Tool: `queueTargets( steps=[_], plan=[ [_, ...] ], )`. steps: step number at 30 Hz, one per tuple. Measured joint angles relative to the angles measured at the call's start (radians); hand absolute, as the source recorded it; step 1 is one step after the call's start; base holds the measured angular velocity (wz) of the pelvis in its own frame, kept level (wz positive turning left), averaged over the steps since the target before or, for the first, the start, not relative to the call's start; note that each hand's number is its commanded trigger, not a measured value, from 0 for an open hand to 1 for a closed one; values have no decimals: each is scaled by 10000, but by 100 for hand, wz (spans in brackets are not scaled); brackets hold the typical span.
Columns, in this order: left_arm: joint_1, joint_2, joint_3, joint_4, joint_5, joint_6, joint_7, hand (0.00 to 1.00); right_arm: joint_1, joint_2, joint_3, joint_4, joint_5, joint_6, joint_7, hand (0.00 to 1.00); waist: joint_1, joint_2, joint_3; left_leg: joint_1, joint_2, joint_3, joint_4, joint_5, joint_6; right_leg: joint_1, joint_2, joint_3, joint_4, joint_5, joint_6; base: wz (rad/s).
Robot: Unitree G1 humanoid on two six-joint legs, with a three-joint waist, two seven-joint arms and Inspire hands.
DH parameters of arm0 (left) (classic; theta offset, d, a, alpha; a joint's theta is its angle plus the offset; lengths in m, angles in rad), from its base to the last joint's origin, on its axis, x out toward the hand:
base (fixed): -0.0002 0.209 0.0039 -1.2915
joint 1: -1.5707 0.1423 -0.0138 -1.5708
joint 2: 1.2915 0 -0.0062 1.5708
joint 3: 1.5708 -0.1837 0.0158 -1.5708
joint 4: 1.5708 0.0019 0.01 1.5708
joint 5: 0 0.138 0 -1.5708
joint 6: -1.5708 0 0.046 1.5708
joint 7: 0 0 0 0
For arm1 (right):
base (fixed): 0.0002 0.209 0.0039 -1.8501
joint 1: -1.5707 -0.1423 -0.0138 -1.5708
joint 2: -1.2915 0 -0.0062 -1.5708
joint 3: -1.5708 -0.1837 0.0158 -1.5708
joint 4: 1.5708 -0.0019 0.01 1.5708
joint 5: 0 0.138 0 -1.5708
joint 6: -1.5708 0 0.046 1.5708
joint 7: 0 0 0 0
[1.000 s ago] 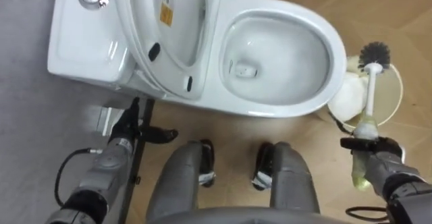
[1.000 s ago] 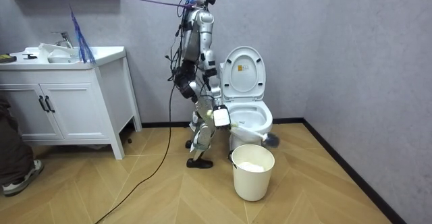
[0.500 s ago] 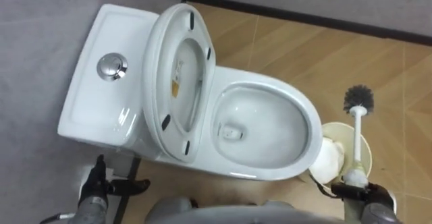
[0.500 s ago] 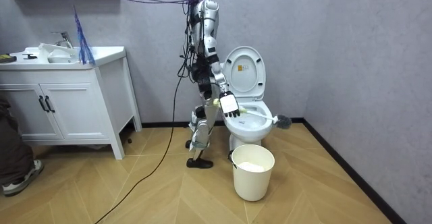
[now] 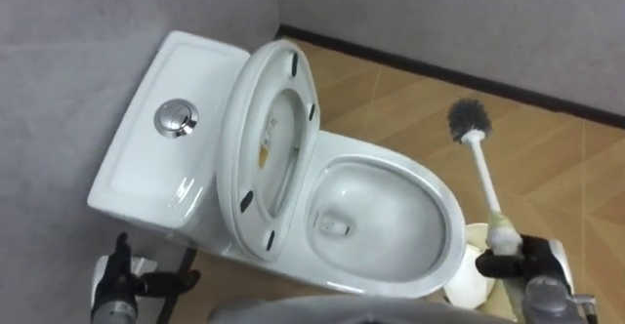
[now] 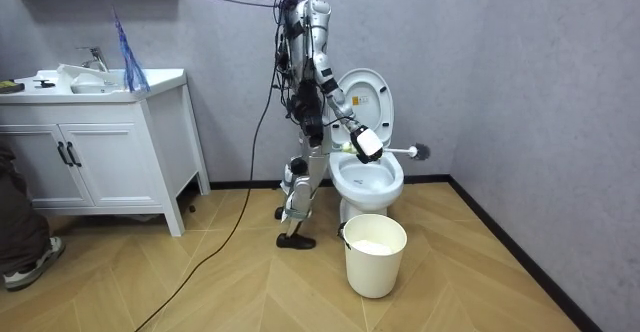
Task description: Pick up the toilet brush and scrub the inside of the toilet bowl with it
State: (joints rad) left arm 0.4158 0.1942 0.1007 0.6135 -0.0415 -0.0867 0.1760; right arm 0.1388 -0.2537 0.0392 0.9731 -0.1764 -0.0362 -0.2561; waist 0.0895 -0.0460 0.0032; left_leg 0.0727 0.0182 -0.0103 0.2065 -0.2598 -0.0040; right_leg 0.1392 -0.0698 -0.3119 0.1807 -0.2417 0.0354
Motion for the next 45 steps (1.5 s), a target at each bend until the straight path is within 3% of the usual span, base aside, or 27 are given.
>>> queueTargets(
  steps=[2, 3, 7, 10, 11, 12, 13, 14, 15, 16, 17, 18, 20, 23, 26, 29, 33, 39, 43, 45],
  plan=[
    [184, -306, 327, -462, 346, -95, 238, 0, 25, 32, 7, 167, -517, -123, 51, 100, 162, 19, 4, 4, -4, -10, -43, 0, 0, -43, 2, 23, -1, 0, 0, 16],
    [264, -332, 360, -659, 622, -181, 389, 0, 30, 35, 40, 369, -738, -234, 91, 100, 333, 16, 0, 21, -13, -59, -40, 0, 0, -23, -6, 6, 0, 0, 1, 9],
    [308, -360, 428, -1142, 2079, -287, 934, 0, 105, 76, 272, 585, -1396, -401, 86, 100, 476, 15, -8, -10, -49, -467, -64, 3, 0, 48, -14, -227, 44, 0, 1, 29],
    [546, -611, 398, -2176, 3043, -281, 1260, 0, 188, 234, 275, 1198, -2167, -807, 67, 100, 505, 30, 3, 115, 86, -1454, -175, 59, -3, -94, -4, -613, 690, -26, 0, 23],
    [540, -680, 344, -2445, 3196, -328, 1428, 0, 194, 281, 301, 1424, -2319, -921, 75, 100, 584, 182, 52, 202, 284, -2427, -234, 87, -8, -639, 133, -344, 873, -382, -37, -39],
    [508, -663, 456, -2563, 3230, -369, 1630, 0, 136, 350, 452, 1351, -2431, -1014, 46, 100, 710, 41, 86, 64, 339, -2751, -132, 63, -44, -1489, 299, 26, 455, -8, -418, -42],
    [485, -665, 467, -2556, 3266, -332, 1651, 0, 216, 380, 561, 1306, -2527, -1020, -45, 100, 592, 18, -51, -99, 416, -2717, -24, -2, -194, -1414, 283, -242, 520, 200, -484, -14],
    [450, -712, 606, -2600, 3288, -200, 1719, 0, 293, 419, 611, 1194, -2786, -960, -177, 100, 330, -47, 45, -420, 361, -2296, 371, -11, -400, -1204, 312, -330, 335, 385, -567, 67],
    [450, -678, 595, -2767, 3313, -194, 1648, 0, 533, 386, 579, 1353, -3044, -911, -235, 100, 140, -89, 76, -753, 196, -1988, 405, -11, -451, -1012, 295, 30, 67, 412, -556, 82],
    [452, -681, 529, -2943, 3386, -196, 1651, 0, 635, 342, 564, 1504, -3085, -864, -221, 100, 106, -132, 95, -974, 85, -1895, 291, 53, -412, -962, 286, 339, -28, 409, -552, 87],
    [438, -651, 376, -3337, 3784, -211, 1660, 0, 724, 334, 568, 1812, -3244, -652, -83, 100, 44, -172, 80, -1186, -55, -1654, 124, 341, -177, -913, 206, 797, -119, 384, -482, 52],
    [423, -649, 205, -3703, 4095, -214, 1689, 0, 696, 354, 584, 2155, -3605, -483, 163, 100, 210, -206, 61, -1113, -116, -1371, 99, 576, -101, -990, 144, 806, -86, 436, -351, 31],
    [341, -647, -9, -4097, 4457, -236, 1703, 0, 714, 350, 593, 2320, -4097, -472, 428, 100, 457, -198, 81, -1114, -161, -1048, 157, 586, -74, -1002, 147, 626, -121, 451, -304, -18],
    [279, -542, -218, -4439, 5280, -217, 1894, 0, 594, 332, 589, 2212, -4618, -491, 548, 100, 400, -108, 124, -1138, -219, -983, 182, 575, -56, -1041, 112, 493, -141, 496, -251, -16],
    [270, -463, -504, -4726, 5752, -216, 2058, 0, 596, 270, 627, 2248, -4632, -225, 892, 100, 375, 81, 127, -1129, -248, -934, 183, 512, 23, -1058, 125, 484, -96, 476, -236, 0],
    [269, -396, -724, -4815, 6050, -213, 2107, 0, 622, 68, 882, 2287, -4833, 91, 1428, 100, 313, 274, 73, -1114, -258, -888, 294, 513, 27, -1090, 83, 507, 77, 444, -245, -3],
    [281, 77, -1105, -4981, 6415, -188, 2318, 0, 581, 57, 1063, 2363, -5140, 360, 2003, 100, 173, 304, 64, -1130, -257, -882, 318, 575, -4, -1197, 87, 608, 184, 415, -279, -3],
    [292, 679, -1538, -4996, 6915, -223, 2553, 0, 386, -102, 1063, 2358, -5344, 372, 2365, 100, -51, 260, 95, -1141, -285, -881, 351, 592, 20, -1217, 51, 608, 264, 383, -268, 1],
    [295, 749, -1616, -5012, 7123, -241, 2581, 0, 378, -241, 1064, 2314, -5365, 367, 2547, 100, -47, 295, 88, -1168, -289, -878, 338, 592, 21, -1252, 44, 606, 265, 374, -256, 0],
    [296, 956, -1839, -5012, 7119, -241, 2735, 0, 327, -314, 1062, 2331, -5333, 375, 2550, 100, -47, 364, 47, -1260, -290, -876, 327, 603, 27, -1343, 40, 599, 269, 375, -257, 0]
  ],
)
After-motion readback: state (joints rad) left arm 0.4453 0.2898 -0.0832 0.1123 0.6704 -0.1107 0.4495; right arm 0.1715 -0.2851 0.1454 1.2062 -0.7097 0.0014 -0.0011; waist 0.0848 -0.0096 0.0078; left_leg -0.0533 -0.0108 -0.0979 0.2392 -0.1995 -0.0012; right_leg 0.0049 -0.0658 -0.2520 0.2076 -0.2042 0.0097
